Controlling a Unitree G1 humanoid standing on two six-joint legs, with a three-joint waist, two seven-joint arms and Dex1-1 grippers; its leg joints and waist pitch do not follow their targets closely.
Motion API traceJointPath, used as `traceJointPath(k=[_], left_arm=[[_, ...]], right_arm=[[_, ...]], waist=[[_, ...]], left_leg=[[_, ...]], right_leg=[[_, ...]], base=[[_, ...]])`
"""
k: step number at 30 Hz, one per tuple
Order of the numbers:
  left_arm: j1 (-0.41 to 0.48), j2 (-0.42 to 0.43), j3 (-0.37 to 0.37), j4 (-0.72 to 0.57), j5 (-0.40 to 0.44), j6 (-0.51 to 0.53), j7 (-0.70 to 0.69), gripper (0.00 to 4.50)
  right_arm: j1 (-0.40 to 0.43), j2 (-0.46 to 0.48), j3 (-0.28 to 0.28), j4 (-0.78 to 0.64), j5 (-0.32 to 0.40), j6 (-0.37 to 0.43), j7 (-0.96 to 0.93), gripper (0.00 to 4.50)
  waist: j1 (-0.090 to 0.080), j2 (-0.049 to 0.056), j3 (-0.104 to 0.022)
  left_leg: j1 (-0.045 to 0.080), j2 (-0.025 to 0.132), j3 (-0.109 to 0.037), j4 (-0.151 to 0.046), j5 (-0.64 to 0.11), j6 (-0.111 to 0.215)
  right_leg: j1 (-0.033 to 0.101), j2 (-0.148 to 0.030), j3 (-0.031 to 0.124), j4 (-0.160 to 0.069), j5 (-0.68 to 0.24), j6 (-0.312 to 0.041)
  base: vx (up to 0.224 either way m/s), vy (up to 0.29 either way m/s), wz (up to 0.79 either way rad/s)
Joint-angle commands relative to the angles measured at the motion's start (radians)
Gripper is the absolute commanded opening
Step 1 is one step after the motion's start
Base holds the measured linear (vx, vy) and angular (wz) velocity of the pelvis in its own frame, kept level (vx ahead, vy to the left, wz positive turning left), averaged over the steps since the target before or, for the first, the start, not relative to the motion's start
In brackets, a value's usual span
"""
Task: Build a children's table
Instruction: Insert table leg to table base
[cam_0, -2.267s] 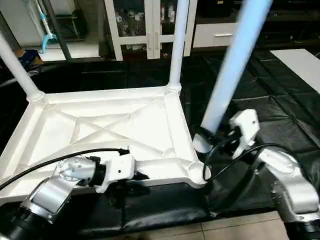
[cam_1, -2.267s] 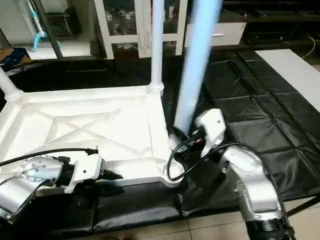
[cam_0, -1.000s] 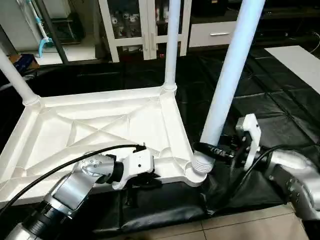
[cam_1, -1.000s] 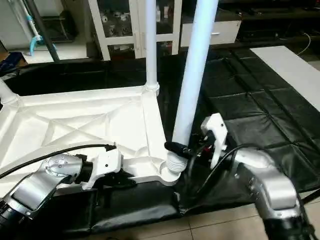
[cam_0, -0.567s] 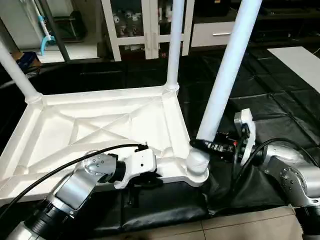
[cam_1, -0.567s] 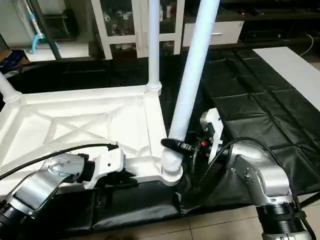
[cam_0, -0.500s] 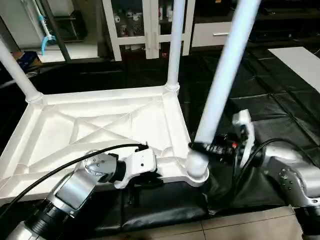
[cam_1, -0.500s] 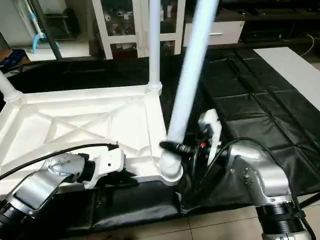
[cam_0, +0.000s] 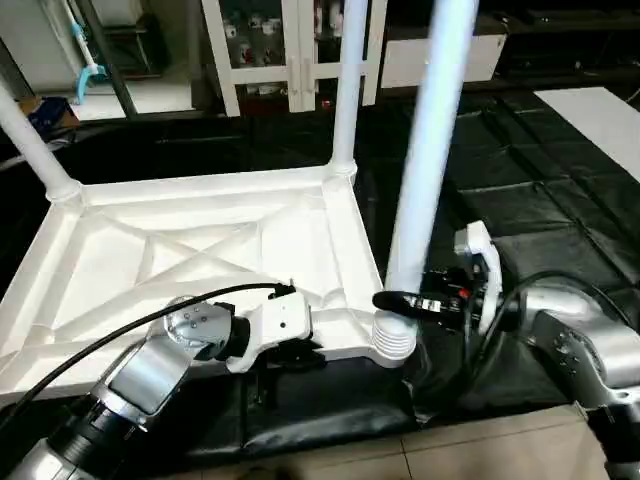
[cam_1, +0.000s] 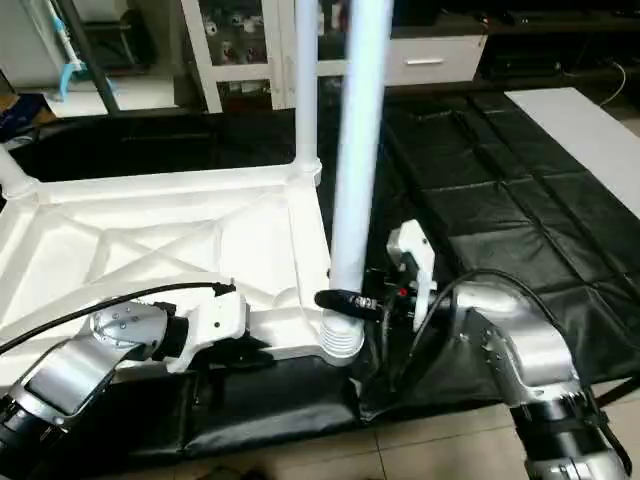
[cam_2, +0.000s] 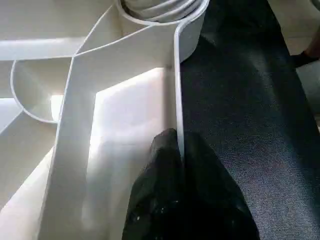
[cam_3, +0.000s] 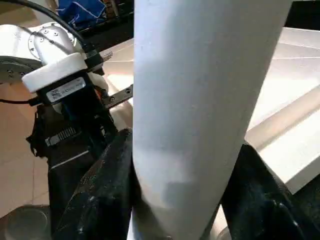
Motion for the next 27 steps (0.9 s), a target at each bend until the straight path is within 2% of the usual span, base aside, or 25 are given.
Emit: traceJointPath(k=[1,5,9,11,16,27], left_arm=[[0.015,0.014,-0.031,0.019,0.01,0.004,-0.019,0.06],[0.015,0.021,-0.03,0.021,0.01,-0.001,-0.026,0.06],[0.012,0.025,-0.026,0.023,0.007,-0.004,-0.032,0.06],[0.009,0.031,-0.018,0.023,0.004,-0.007,-0.039,0.06],[0.003,0.045,-0.007,0.022,0.004,-0.015,-0.039,0.06],[0.016,0.048,-0.008,0.022,0.01,-0.018,-0.026,0.06]], right_arm=[[-0.003,0.014,0.035,0.028,-0.03,-0.011,-0.01,1.87],[-0.009,0.024,0.06,0.03,-0.04,-0.021,0.011,1.87],[-0.014,0.026,0.085,0.036,-0.063,-0.044,0.025,1.87],[-0.019,0.028,0.105,0.051,-0.099,-0.092,0.026,1.87],[-0.017,0.042,0.086,0.079,-0.112,-0.131,0.007,1.87],[0.071,0.014,0.051,0.061,-0.101,-0.173,0.014,1.87]], waist=[[-0.007,-0.008,-0.029],[-0.004,-0.009,-0.027],[-0.003,-0.011,-0.028],[-0.003,-0.011,-0.028],[-0.001,-0.009,-0.03],[0.002,-0.007,-0.033]], left_leg=[[0.03,0.111,-0.07,-0.104,-0.476,-0.079],[0.035,0.111,-0.063,-0.104,-0.458,-0.068],[0.035,0.112,-0.061,-0.104,-0.441,-0.058],[0.034,0.113,-0.061,-0.105,-0.434,-0.058],[0.034,0.113,-0.061,-0.106,-0.439,-0.061],[0.035,0.114,-0.058,-0.106,-0.43,-0.055]], right_leg=[[-0.007,-0.082,0.058,-0.101,-0.393,-0.202],[-0.01,-0.08,0.061,-0.103,-0.357,-0.214],[-0.008,-0.081,0.061,-0.104,-0.363,-0.219],[-0.008,-0.08,0.06,-0.103,-0.353,-0.223],[-0.006,-0.079,0.059,-0.1,-0.336,-0.233],[-0.002,-0.078,0.059,-0.099,-0.298,-0.239]], base=[[0.0,0.0,0.0],[0.0,0.0,0.0],[0.0,0.0,0.0],[0.0,0.0,0.0],[0.0,0.0,0.0],[0.0,0.0,0.0]])
